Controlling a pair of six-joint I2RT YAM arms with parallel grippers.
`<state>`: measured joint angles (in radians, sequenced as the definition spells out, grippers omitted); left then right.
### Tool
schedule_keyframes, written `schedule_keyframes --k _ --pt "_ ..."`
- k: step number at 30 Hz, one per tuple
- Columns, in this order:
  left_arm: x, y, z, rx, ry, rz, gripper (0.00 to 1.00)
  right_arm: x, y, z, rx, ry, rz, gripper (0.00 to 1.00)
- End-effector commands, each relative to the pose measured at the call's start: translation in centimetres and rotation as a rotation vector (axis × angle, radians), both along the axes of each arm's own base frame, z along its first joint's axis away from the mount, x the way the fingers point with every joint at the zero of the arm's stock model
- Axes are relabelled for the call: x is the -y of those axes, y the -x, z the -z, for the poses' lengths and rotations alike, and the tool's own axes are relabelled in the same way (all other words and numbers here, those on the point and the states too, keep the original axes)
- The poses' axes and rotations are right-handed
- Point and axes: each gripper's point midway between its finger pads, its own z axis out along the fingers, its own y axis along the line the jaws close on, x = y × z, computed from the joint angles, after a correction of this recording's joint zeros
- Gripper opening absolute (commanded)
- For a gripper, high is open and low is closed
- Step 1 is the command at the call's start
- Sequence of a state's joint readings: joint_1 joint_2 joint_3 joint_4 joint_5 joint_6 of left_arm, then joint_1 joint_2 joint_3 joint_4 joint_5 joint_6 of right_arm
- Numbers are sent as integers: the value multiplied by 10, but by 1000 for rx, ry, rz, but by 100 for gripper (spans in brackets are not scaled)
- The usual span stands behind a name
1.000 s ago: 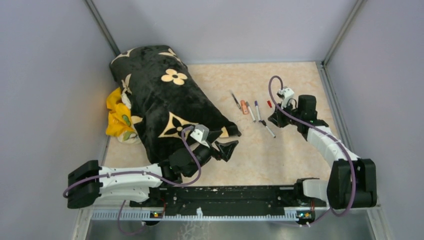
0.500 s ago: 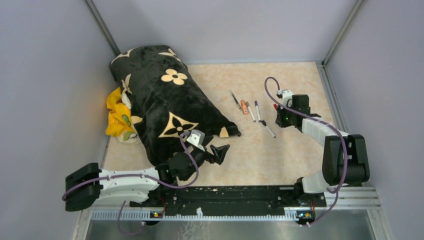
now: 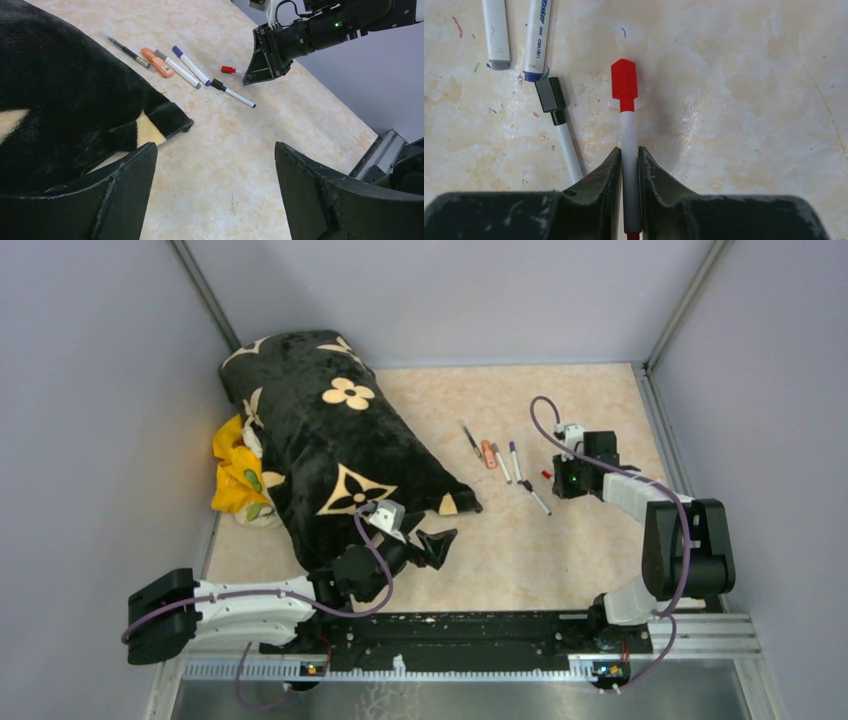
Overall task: Insert the pens into the pen caps
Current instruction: Place the pen at the center of the board, then reset both arms
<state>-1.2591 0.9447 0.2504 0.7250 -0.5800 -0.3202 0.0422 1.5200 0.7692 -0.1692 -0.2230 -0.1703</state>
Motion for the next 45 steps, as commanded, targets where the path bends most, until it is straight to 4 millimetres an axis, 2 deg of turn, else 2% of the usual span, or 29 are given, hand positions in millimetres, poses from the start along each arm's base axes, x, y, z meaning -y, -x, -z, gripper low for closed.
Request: schedule_keyframes --k 1,7,10,14,17,20,22,24,28,30,32,33,34,38,42,45 --pt "-5 -2 2 -5 11 -16 91 2 -18 -18 45 -22 17 18" --pt "-5 -1 2 -5 11 -12 91 2 -18 -24 49 -36 12 23" --pt "-4 -1 1 -2 12 -9 91 4 -19 -33 71 -40 1 31" --pt "0 -5 -7 17 9 25 92 10 -19 -58 128 -37 -58 46" --pt "0 -21 -17 11 -7 40 94 12 -15 -84 189 -46 -122 59" --pt "-3 -44 -38 -2 -14 69 98 20 -13 -121 286 -55 -125 72" --pt "-9 -64 -62 -3 3 71 98 26 -11 -150 368 -51 -109 80" --pt "-19 -83 -85 -23 26 78 98 34 -12 -185 476 -29 -61 96" --pt "-43 -115 -128 -59 71 82 98 42 -4 -262 687 5 10 99" --pt "-56 -126 -149 -55 68 69 99 42 1 -296 703 -4 22 99" --pt "-63 -129 -173 -28 58 61 99 44 4 -334 735 -29 74 99" --pt "-66 -130 -184 -17 51 53 99 44 8 -362 786 -36 87 99" --pt "-69 -129 -196 2 46 49 99 44 13 -382 817 -38 95 99" --pt "-79 -119 -244 74 27 32 99 31 36 -445 893 -59 39 99" --pt "-91 -101 -281 135 22 15 99 19 54 -487 941 -140 34 99" --pt "-100 -86 -303 176 25 0 99 13 63 -502 949 -199 42 99"
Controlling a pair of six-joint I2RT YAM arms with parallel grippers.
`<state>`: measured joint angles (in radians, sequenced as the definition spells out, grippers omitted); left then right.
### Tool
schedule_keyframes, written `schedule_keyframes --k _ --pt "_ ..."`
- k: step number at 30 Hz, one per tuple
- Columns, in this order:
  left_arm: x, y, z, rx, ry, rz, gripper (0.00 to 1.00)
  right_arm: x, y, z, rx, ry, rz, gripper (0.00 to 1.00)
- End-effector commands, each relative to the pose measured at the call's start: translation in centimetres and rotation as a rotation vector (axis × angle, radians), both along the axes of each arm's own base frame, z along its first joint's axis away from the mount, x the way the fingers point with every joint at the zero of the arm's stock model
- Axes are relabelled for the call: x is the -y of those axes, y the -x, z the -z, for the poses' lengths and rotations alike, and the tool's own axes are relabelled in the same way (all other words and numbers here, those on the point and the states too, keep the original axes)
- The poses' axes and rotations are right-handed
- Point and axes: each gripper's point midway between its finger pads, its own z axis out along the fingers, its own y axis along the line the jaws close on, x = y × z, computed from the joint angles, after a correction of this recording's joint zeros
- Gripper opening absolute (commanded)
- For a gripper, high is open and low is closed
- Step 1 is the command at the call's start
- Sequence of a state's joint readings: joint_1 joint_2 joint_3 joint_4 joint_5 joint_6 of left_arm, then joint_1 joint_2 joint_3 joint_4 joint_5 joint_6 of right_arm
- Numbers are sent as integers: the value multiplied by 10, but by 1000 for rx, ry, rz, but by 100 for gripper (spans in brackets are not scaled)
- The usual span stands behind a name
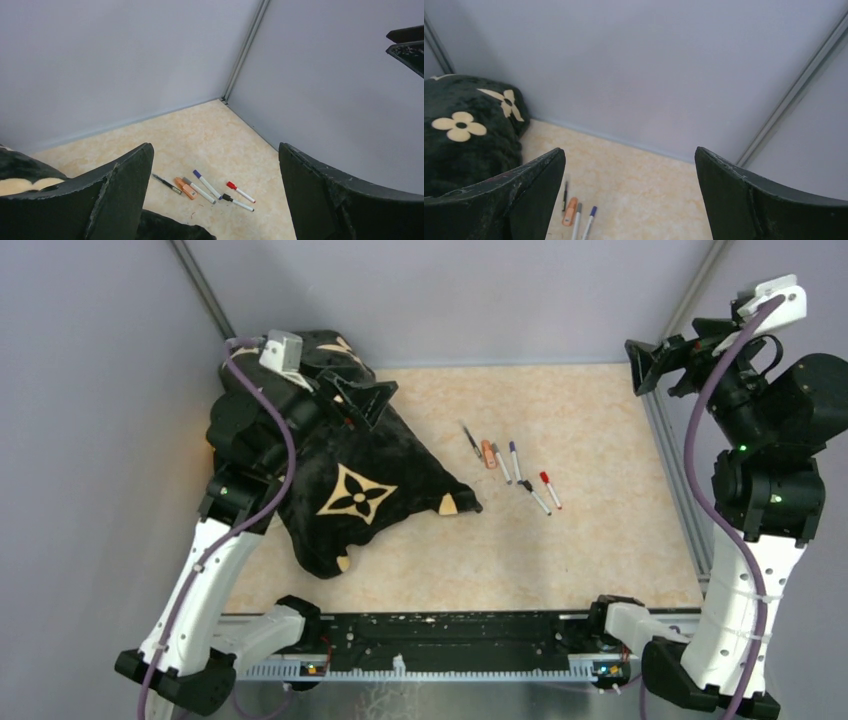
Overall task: Insert the pens into the pen caps
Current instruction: Reset both arms
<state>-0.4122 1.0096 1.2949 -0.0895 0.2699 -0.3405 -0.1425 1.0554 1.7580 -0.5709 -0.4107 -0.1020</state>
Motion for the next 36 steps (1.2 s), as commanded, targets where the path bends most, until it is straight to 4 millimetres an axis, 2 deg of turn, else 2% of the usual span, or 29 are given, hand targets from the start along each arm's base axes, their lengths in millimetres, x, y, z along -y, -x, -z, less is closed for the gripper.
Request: schedule_keyframes --k 1,4,10,19,25,36 --pt "-14 26 -20 28 -40 -10 99 -9 8 -1 -78 -126 -36 99" --pt "-21 35 -30 52 -47 -26 99 -11 14 -9 -68 -151 -41 99" --pt "-26 47 -34 67 -60 -24 99 -16 21 -18 -62 -167 -65 99" --pt "-27 63 -38 106 -57 7 99 -17 23 -18 -53 -122 -76 99" --pt "-25 64 -33 106 -67 21 99 -22 25 -15 -65 -124 -102 99" --pt "-26 64 -23 98 -81 14 99 -16 21 -13 -65 -115 -73 99"
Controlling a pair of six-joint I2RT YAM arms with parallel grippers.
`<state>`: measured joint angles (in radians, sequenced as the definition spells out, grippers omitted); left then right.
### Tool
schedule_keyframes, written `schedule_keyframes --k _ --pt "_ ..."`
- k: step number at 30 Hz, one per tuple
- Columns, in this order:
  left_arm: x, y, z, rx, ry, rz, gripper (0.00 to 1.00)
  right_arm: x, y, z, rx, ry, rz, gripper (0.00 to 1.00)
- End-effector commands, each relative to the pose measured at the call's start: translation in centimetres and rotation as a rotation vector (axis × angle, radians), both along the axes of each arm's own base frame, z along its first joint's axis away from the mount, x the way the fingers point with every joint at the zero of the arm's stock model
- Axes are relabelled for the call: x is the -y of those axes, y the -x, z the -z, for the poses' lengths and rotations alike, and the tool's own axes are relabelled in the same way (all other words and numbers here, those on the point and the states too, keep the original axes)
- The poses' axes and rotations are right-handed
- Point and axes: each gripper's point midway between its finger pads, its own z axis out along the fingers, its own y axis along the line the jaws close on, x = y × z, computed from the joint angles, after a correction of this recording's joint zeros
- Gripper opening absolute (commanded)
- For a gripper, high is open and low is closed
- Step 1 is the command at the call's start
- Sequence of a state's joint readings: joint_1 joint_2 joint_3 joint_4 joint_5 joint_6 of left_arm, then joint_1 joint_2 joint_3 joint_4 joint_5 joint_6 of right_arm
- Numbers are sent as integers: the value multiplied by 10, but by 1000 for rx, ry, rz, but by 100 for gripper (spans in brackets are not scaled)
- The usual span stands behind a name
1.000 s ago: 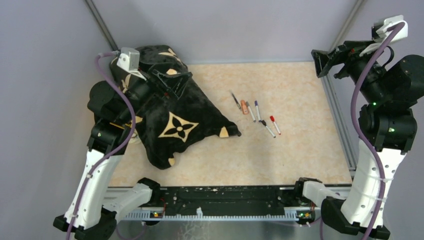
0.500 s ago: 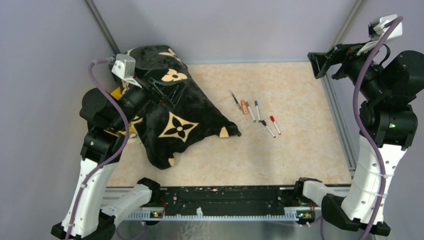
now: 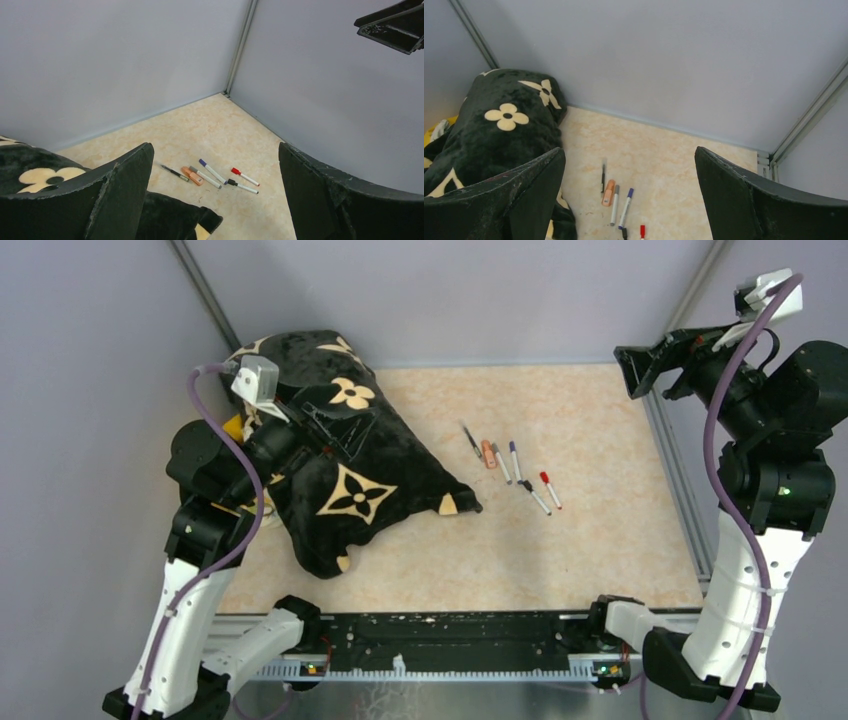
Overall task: Insert the pens into the pen caps
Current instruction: Reset both arms
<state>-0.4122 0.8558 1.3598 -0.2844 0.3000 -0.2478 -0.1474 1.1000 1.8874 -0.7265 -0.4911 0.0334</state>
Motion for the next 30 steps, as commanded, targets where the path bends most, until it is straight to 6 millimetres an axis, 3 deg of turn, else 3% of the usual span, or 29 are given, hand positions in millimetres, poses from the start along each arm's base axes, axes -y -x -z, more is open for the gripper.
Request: schedule_keyframes --k 1,30 --pt "-1 3 2 14 -16 4 99 3 7 -14 47 15 17 99" --pt "-1 2 8 16 -32 2 99 7 4 -13 44 14 30 99"
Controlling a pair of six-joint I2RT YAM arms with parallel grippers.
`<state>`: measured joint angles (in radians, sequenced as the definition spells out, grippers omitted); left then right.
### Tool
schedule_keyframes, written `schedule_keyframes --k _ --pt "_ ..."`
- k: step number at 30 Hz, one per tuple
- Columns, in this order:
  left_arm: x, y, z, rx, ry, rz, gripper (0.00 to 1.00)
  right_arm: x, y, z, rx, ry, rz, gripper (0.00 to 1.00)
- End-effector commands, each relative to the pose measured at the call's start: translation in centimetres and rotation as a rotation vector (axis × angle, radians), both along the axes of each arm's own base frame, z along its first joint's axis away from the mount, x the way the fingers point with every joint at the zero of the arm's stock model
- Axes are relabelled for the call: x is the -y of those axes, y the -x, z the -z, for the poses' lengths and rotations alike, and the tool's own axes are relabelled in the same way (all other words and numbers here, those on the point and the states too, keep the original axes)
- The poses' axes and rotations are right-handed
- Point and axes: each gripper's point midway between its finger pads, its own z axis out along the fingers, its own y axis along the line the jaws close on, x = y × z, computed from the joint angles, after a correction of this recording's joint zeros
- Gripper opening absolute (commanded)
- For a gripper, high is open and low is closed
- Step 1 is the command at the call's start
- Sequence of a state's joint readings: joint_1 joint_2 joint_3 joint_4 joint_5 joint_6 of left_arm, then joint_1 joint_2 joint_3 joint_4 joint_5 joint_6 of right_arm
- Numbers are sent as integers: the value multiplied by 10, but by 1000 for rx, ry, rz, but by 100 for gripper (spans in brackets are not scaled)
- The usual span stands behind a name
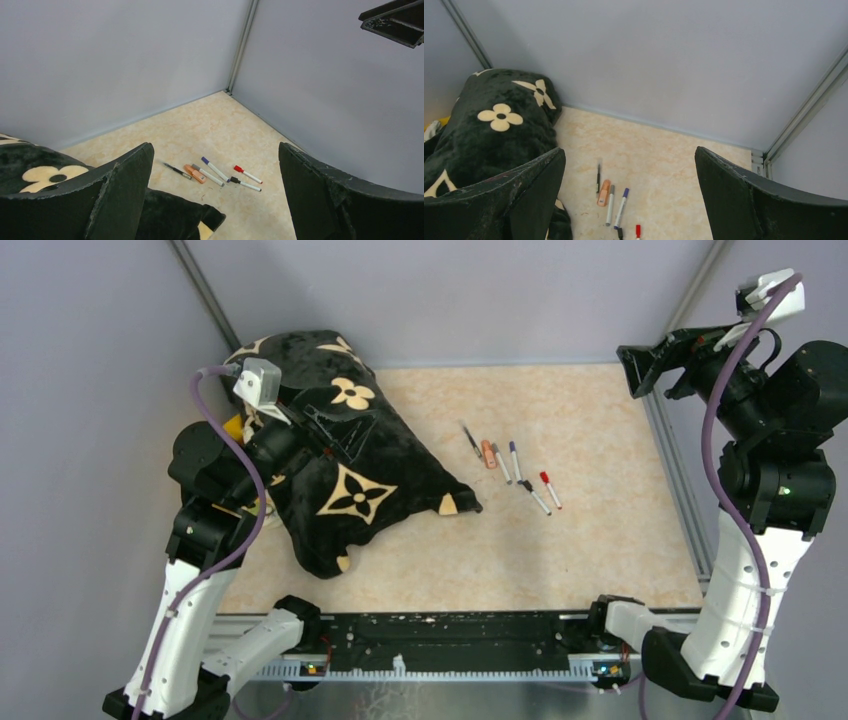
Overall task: Insert the pens into the pen caps
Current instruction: Reset both arms
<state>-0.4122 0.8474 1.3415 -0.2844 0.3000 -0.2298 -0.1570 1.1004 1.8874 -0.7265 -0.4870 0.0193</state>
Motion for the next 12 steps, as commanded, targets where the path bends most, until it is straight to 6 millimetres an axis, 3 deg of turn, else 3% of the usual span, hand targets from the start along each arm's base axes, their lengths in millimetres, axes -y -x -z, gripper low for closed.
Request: schedule_keyframes --k 1,12 --pt "-1 3 2 12 -15 7 99 3 5 -12 38 -1 14 99" --pt "1 3 6 5 -12 17 99 0 4 -9 29 -9 -6 99"
